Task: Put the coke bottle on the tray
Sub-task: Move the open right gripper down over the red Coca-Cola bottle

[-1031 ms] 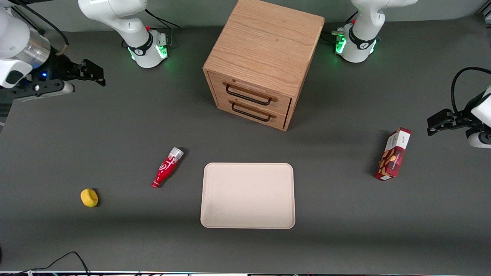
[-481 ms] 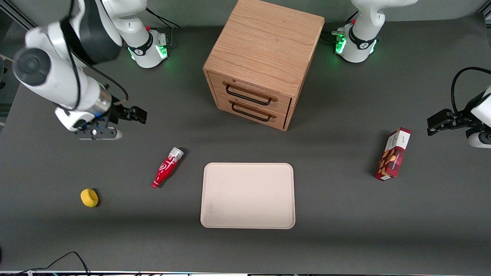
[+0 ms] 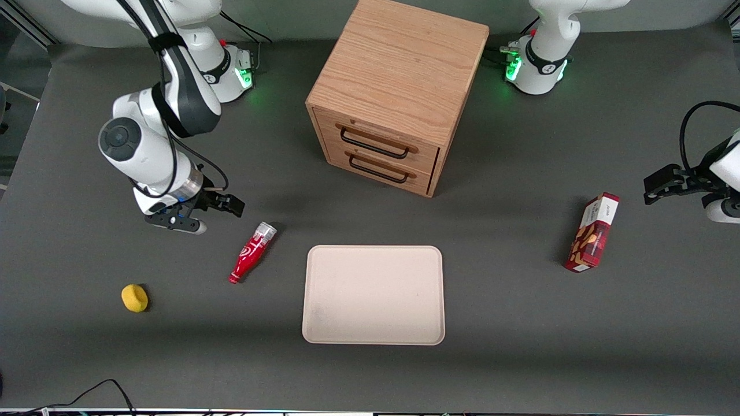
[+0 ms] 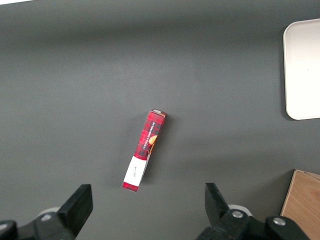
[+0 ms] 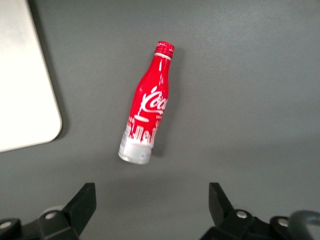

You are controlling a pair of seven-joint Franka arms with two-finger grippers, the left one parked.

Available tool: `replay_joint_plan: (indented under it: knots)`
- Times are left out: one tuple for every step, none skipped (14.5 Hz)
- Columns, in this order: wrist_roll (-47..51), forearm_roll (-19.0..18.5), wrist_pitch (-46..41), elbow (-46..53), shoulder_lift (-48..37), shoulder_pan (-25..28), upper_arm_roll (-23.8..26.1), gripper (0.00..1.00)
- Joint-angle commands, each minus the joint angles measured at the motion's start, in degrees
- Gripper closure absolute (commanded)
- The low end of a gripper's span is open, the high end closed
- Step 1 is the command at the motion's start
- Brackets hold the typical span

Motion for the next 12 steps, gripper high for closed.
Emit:
replay_joint_plan:
  knots:
    - [3.7,0.8,7.1,0.2,5.3,-0.7,0.4,0.0]
    - [4.3,0.8,9.1,0.3,6.7,-0.7,0.4,0.0]
    - [5.5,0.6,10.8,0.3,8.0,-0.7,0.4,0.0]
    - [7.0,0.3,13.0,0.4,9.5,-0.6,0.4,0.0]
    - [8.8,-0.1,15.7,0.5,11.0,-0.4,0.4,0.0]
    - [9.7,-0.6,17.5,0.8,12.4,-0.3,0.4,0.0]
    - [10.3,-0.7,18.7,0.8,13.7,-0.2,0.3,0.0]
    - [10.4,-0.7,19.8,1.0,14.5,-0.1,0.3,0.0]
    - [11.2,-0.8,20.5,1.0,15.1,0.0,0.3,0.0]
    - [12.5,-1.3,21.3,1.1,15.7,0.0,0.3,0.0]
    - [13.0,-2.0,22.3,1.3,16.8,0.0,0.3,0.0]
    - [14.2,-2.2,23.6,1.6,17.7,0.0,0.2,0.0]
